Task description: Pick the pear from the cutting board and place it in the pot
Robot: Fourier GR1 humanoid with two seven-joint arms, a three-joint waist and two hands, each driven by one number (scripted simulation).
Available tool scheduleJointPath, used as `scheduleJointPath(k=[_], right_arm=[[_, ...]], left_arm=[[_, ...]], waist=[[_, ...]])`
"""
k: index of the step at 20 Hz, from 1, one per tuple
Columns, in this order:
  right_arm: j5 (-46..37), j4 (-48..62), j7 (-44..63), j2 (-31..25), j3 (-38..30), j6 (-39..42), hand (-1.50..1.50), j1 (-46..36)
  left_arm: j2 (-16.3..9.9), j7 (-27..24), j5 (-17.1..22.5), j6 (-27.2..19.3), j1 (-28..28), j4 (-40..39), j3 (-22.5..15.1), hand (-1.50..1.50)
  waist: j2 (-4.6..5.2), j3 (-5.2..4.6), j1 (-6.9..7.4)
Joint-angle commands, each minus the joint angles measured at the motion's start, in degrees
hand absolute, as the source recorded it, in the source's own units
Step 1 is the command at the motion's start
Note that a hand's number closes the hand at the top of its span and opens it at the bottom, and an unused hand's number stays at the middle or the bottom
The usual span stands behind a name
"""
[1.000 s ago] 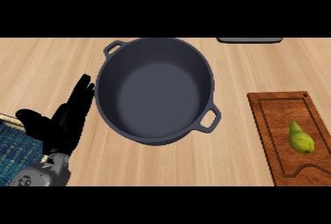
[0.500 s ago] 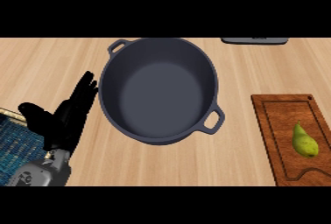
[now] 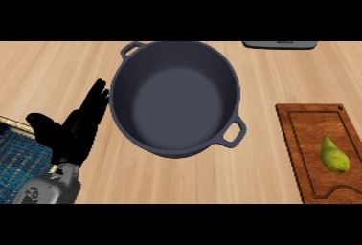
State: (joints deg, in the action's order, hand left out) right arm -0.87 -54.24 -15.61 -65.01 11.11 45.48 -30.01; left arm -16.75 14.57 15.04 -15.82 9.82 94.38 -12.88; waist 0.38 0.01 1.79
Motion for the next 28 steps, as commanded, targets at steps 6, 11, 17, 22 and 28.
scheduleJointPath(k=[6, 11, 17, 22, 28], right_arm=[[-10.8, 6.6, -2.8, 5.3, 4.2, 5.0, -1.50, -4.6], [-17.1, 7.0, -5.1, 6.1, 5.8, 1.7, -1.50, -2.1], [-18.6, 4.8, -4.0, 7.1, 2.8, 1.5, -1.50, 0.9], [-15.8, -1.2, 1.9, 10.8, -1.6, 0.6, -1.50, 4.2], [-16.2, -6.2, 9.8, 15.1, -5.2, 3.5, -1.50, 5.4]], left_arm=[[2.4, -0.3, -1.7, 0.5, 0.3, -2.3, 1.1, 0.00], [1.4, 1.7, -2.4, 1.3, -2.4, 0.8, 2.1, 0.00], [2.7, 2.6, -2.7, 2.8, 0.2, 0.3, 4.3, 0.00], [2.8, 0.4, -2.7, 4.5, -5.9, 3.0, 5.1, 0.00], [5.1, 3.1, -5.4, 4.1, -5.5, 4.8, 4.1, 0.00]], waist=[[-0.08, 0.02, -0.91], [-0.25, 0.02, -1.16], [-0.38, -0.01, -1.84], [-0.54, -0.05, -2.02], [-0.53, -0.04, -1.94]])
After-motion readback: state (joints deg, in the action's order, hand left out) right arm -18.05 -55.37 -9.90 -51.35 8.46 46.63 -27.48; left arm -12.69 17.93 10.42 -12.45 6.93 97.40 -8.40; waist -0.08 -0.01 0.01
